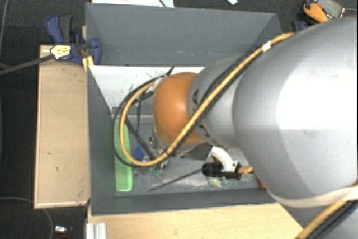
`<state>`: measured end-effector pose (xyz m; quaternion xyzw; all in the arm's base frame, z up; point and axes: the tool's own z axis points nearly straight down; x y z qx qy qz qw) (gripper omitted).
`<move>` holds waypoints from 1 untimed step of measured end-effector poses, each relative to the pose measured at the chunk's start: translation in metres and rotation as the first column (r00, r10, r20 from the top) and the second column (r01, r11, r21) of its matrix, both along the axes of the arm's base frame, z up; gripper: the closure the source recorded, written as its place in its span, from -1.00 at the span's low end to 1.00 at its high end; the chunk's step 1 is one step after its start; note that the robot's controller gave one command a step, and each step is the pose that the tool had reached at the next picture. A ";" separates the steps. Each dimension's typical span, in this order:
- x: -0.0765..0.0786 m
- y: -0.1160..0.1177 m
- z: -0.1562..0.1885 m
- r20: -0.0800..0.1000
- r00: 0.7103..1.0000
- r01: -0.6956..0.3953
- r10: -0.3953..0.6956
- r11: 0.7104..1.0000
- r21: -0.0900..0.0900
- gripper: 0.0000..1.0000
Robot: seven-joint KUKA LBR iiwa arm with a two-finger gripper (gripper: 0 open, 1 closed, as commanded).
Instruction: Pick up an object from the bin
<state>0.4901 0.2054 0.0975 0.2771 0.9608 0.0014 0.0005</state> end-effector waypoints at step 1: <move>0.000 0.000 0.038 -0.003 1.000 -0.002 0.002 1.000 -0.001 1.00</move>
Offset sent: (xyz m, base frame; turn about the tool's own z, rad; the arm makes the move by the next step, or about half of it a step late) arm -0.0003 -0.0004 0.0770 -0.0028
